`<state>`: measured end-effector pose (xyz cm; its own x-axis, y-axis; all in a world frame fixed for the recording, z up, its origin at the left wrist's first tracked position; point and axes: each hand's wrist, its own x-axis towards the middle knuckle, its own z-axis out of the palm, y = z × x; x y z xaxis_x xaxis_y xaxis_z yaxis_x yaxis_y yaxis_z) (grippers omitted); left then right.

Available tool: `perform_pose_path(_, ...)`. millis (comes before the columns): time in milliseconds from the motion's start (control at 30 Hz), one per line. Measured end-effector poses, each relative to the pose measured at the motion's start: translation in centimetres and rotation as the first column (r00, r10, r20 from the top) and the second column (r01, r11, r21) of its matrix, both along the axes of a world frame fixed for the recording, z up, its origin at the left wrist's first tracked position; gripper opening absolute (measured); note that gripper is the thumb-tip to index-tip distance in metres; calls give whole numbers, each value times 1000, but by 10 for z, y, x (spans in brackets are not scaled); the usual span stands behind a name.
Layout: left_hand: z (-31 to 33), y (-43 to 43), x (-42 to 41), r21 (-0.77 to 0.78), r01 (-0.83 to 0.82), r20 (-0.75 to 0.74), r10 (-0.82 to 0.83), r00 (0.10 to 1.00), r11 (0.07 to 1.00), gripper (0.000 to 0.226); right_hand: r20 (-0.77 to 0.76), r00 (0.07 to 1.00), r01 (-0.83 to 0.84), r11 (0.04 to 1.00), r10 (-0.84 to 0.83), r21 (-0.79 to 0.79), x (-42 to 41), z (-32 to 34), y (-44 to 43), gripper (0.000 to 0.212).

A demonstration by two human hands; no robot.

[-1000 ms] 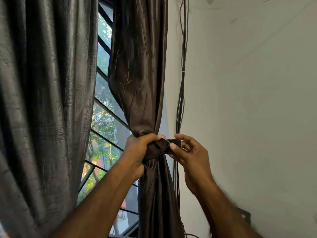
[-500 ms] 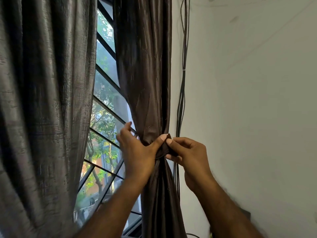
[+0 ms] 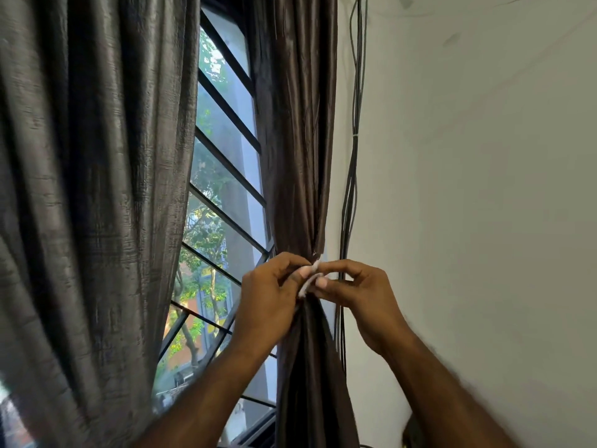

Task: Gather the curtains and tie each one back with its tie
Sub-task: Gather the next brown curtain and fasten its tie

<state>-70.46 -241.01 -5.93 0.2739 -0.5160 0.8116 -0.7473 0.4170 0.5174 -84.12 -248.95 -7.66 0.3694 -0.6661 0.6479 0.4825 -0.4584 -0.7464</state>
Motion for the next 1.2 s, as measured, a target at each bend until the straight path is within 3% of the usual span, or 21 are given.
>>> perform_pose_path(133, -2, -3, -7, 19, 93, -126, -90, 988, 995, 8, 80, 993, 95, 994, -91, -50, 5, 2, -7, 6)
perform_pose_path(233, -5, -8, -6, 25, 36, -148, -32, 988, 999, 9, 20, 997, 74, 990, -72, -122, 8, -1, -5, 15)
perform_pose_path(333, -7, -10, -4, 30, 118, -278, -106, 955, 993, 7, -50, 992, 109, 980, -119, -166, 11, -1, -4, 28)
perform_pose_path(533, -10, -8, -9, -26, 211, -368, -206, 907, 977, 9, -71, 941, 316, 936, -330, -156, 18, -3, -15, 19)
perform_pose_path(633, -13, -9, -3, -61, 47, -112, -54, 992, 997, 9, -115, 935, 318, 937, -336, -147, 14, 0, -21, 15)
perform_pose_path(733, -14, -11, 2, -172, -5, 157, 33, 987, 985, 11, -144, 978, 150, 988, -151, -20, 7, 12, -22, 6)
perform_pose_path(867, -16, -12, 8, -211, 10, 394, 76, 916, 977, 9, -195, 981, 22, 988, 9, 156, -2, 29, -23, 11)
perform_pose_path(1000, -14, -10, 8, -224, -53, 533, 167, 829, 973, 23, -281, 959, 13, 981, 43, 194, -8, 40, -22, 11)
perform_pose_path(1200, -18, -12, 16, -202, -159, 698, 256, 668, 966, 32, -271, 950, -77, 956, 157, 285, -16, 50, -18, 23)
